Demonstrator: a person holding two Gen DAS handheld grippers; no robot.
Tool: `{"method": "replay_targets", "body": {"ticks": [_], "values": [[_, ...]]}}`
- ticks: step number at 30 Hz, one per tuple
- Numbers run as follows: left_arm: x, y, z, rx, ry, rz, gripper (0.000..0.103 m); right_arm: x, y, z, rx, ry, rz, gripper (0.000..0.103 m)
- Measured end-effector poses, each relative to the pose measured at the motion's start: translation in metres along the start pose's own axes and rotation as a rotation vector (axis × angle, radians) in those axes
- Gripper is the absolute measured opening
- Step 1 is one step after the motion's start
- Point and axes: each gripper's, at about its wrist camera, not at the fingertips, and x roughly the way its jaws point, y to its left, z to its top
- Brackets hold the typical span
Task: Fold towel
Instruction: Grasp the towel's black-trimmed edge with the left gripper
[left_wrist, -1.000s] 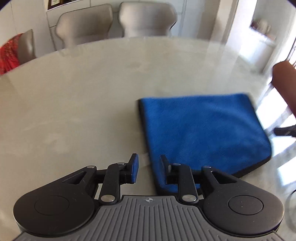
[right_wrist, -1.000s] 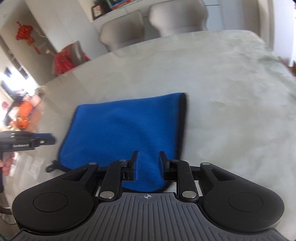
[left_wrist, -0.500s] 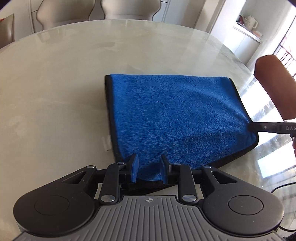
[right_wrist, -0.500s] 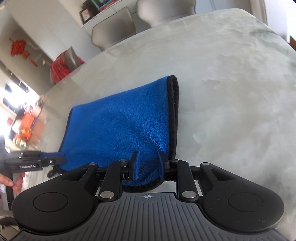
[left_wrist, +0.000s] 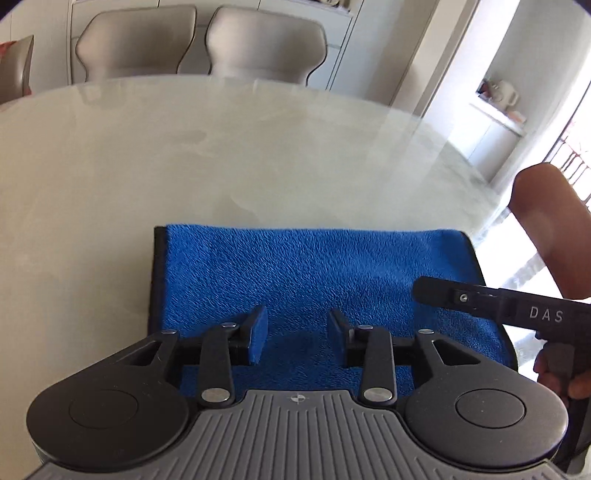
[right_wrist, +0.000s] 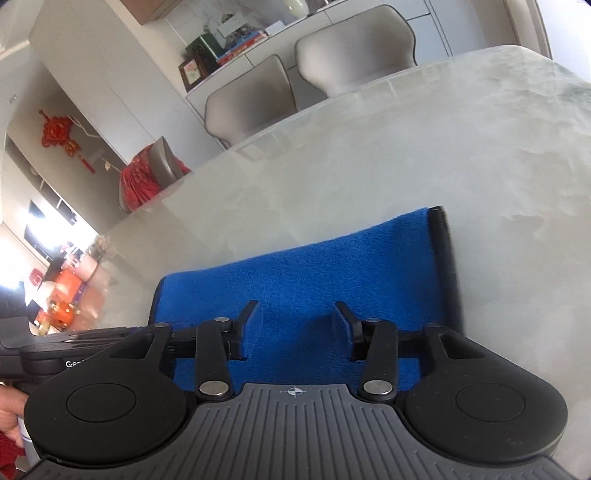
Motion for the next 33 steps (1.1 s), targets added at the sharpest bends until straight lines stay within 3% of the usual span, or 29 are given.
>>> {"method": "replay_targets", "body": {"ticks": [5, 8, 10, 16, 20, 23, 24, 25, 28, 30, 33], "values": [[-0.019, 0.022, -0.010, -0.024, 0.009, 0.051, 0.037, -0.024, -0.024, 0.002, 0.006, -0.012, -0.077, 0.043], [-0.035, 0.035, -0.012, -0.075, -0.013, 0.083, 0.042, -0.038, -0.018, 0.000, -0.019, -0.013, -0.133, 0.045], [-0.043, 0.042, -0.012, -0.102, -0.041, 0.105, 0.051, -0.045, -0.008, -0.005, -0.066, -0.012, -0.123, 0.046], [-0.037, 0.064, -0.007, -0.223, 0.039, 0.069, 0.052, -0.048, 0.021, -0.018, -0.114, 0.027, -0.075, 0.050], [-0.035, 0.064, -0.008, -0.221, 0.070, 0.055, 0.052, -0.049, 0.031, -0.022, -0.146, 0.044, -0.072, 0.051], [-0.032, 0.057, -0.007, -0.198, 0.099, 0.055, 0.047, -0.052, 0.032, -0.022, -0.146, 0.040, -0.077, 0.052], [-0.031, 0.053, -0.007, -0.184, 0.109, 0.056, 0.031, -0.053, 0.032, -0.021, -0.143, 0.039, -0.079, 0.053], [-0.030, 0.049, -0.007, -0.170, 0.118, 0.059, 0.022, -0.054, 0.032, -0.021, -0.141, 0.038, -0.081, 0.053], [-0.029, 0.037, -0.009, -0.122, 0.116, 0.096, 0.017, -0.057, 0.032, -0.019, -0.141, 0.032, -0.086, 0.054], [-0.028, 0.037, -0.009, -0.152, 0.129, 0.079, 0.010, -0.057, 0.033, -0.019, -0.144, 0.032, -0.086, 0.055], [-0.033, 0.036, -0.007, -0.172, 0.128, 0.053, 0.009, -0.058, 0.037, -0.019, -0.156, 0.037, -0.071, 0.055]]}}
